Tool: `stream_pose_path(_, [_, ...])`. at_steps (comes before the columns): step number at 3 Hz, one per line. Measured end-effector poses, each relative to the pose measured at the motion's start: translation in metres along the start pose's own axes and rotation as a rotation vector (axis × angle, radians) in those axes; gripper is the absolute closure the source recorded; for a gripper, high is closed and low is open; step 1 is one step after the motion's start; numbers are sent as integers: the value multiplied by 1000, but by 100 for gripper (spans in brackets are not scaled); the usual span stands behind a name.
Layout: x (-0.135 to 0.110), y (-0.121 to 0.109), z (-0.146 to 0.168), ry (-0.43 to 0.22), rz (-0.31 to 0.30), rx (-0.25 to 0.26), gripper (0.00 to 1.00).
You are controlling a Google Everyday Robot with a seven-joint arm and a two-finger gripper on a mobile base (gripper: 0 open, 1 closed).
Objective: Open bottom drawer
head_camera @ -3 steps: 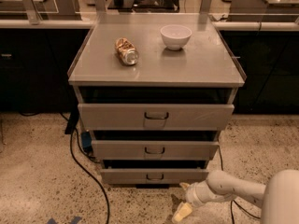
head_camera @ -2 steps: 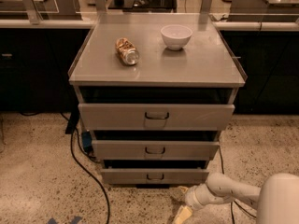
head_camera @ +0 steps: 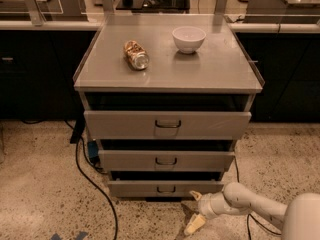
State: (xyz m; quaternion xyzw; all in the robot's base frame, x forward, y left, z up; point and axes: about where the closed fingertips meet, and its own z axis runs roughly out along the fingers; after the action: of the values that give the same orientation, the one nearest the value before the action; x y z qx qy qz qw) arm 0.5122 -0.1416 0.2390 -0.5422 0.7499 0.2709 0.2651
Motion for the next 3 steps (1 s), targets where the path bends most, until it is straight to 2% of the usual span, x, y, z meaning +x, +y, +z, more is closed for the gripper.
stream_pose_path(1, [-35,-34,-10,-113,-164,61,0])
stream_pose_path(2, [-45,-42,-12,-125,-260,77,0])
stream_pose_path(3, [-45,-42,-12,-125,-260,77,0])
